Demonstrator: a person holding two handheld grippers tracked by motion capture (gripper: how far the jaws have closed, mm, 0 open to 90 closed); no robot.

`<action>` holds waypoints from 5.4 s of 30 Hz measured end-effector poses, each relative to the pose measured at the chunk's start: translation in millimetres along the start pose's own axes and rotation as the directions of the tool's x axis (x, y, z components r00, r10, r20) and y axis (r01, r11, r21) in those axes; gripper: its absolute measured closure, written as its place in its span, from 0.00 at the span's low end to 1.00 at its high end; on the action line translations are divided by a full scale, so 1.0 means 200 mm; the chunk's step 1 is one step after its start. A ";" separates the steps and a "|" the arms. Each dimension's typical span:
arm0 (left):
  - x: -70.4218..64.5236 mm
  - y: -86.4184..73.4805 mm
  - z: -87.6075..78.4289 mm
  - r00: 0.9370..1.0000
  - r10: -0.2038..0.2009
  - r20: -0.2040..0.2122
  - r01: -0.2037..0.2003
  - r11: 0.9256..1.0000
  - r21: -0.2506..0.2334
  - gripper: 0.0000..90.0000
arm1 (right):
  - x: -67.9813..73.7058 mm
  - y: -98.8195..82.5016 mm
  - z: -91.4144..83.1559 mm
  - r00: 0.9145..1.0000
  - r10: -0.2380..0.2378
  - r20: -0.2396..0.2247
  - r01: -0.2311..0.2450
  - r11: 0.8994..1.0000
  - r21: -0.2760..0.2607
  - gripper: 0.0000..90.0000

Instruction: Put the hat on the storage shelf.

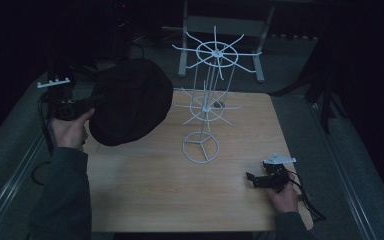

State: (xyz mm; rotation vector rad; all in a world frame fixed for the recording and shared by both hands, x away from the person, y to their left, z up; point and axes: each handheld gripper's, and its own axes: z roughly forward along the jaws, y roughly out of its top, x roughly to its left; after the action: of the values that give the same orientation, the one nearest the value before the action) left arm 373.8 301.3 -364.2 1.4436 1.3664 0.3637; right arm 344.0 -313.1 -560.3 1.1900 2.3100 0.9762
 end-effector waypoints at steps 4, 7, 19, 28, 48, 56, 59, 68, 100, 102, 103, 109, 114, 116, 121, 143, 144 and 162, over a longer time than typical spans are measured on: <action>-0.02 0.02 0.00 1.000 -0.002 0.011 0.002 1.000 -0.010 0.87 | 0.00 0.00 0.00 1.000 0.000 0.000 0.000 1.000 0.000 0.13; -0.02 0.03 -0.01 1.000 -0.007 0.025 0.007 1.000 -0.018 0.87 | 0.00 0.00 0.00 1.000 0.000 0.000 0.000 1.000 0.000 0.13; -0.03 0.03 -0.01 0.998 -0.022 0.066 0.025 0.999 -0.041 0.87 | 0.00 0.00 0.00 1.000 0.000 0.000 0.000 1.000 0.000 0.13; -0.04 0.04 -0.02 0.996 -0.035 0.087 0.040 0.998 -0.055 0.87 | 0.00 0.00 0.00 1.000 0.000 0.000 0.000 1.000 0.000 0.13; -0.05 0.06 -0.02 0.989 -0.051 0.142 0.062 0.995 -0.077 0.87 | 0.00 0.00 0.00 1.000 0.000 0.001 0.000 1.000 0.000 0.13; -0.06 0.06 -0.02 0.984 -0.056 0.167 0.072 0.994 -0.085 0.87 | 0.00 0.00 0.00 1.000 0.000 0.000 0.000 1.000 0.000 0.13; -0.06 0.06 -0.02 0.982 -0.063 0.179 0.080 0.993 -0.089 0.87 | 0.00 0.00 0.00 1.000 0.000 0.000 0.000 1.000 0.000 0.13; -0.06 0.06 -0.01 0.976 -0.076 0.203 0.096 0.991 -0.089 0.87 | 0.00 0.00 0.00 1.000 0.000 0.000 0.000 1.000 0.000 0.13; -0.08 0.09 -0.01 0.946 -0.110 0.306 0.149 0.983 -0.110 0.86 | 0.00 0.00 0.00 1.000 0.000 0.000 0.000 1.000 0.000 0.13; -0.09 0.09 -0.01 0.944 -0.108 0.311 0.149 0.982 -0.112 0.86 | 0.00 0.00 0.00 1.000 0.000 0.000 0.000 1.000 0.000 0.13; -0.09 0.09 -0.01 0.941 -0.110 0.319 0.153 0.982 -0.112 0.86 | 0.00 0.00 0.00 1.000 0.000 0.000 0.000 1.000 0.001 0.13; -0.09 0.10 -0.02 0.933 -0.119 0.340 0.166 0.979 -0.115 0.86 | 0.00 0.00 0.00 1.000 0.000 0.000 0.000 1.000 0.000 0.13; -0.10 0.10 -0.02 0.927 -0.128 0.354 0.180 0.976 -0.118 0.86 | 0.00 0.00 0.00 1.000 0.000 0.000 0.000 1.000 0.000 0.13; -0.10 0.10 -0.02 0.925 -0.131 0.357 0.184 0.976 -0.119 0.86 | 0.00 0.00 0.00 1.000 0.000 0.000 0.000 1.000 0.000 0.13; -0.12 0.10 -0.02 0.919 -0.127 0.373 0.183 0.976 -0.119 0.86 | 0.00 0.00 0.00 1.000 0.000 0.000 0.000 1.000 0.000 0.13; -0.22 0.16 -0.02 0.899 -0.100 0.426 0.169 0.977 -0.127 0.86 | 0.00 0.00 0.00 1.000 -0.002 -0.001 0.002 1.000 0.000 0.13; -0.22 0.16 -0.02 0.899 -0.100 0.426 0.169 0.977 -0.127 0.86 | 0.00 0.00 0.00 1.000 -0.002 -0.001 0.002 1.000 0.000 0.13; -0.31 0.19 0.06 0.891 -0.105 0.441 0.176 0.977 -0.122 0.86 | 0.00 0.00 0.00 1.000 -0.001 -0.001 0.001 1.000 0.000 0.13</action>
State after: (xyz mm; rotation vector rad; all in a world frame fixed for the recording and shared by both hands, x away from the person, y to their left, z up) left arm 384.3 251.6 -312.3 1.1940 1.0442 0.0461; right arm 344.6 -313.1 -560.2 1.1891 2.3116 0.9769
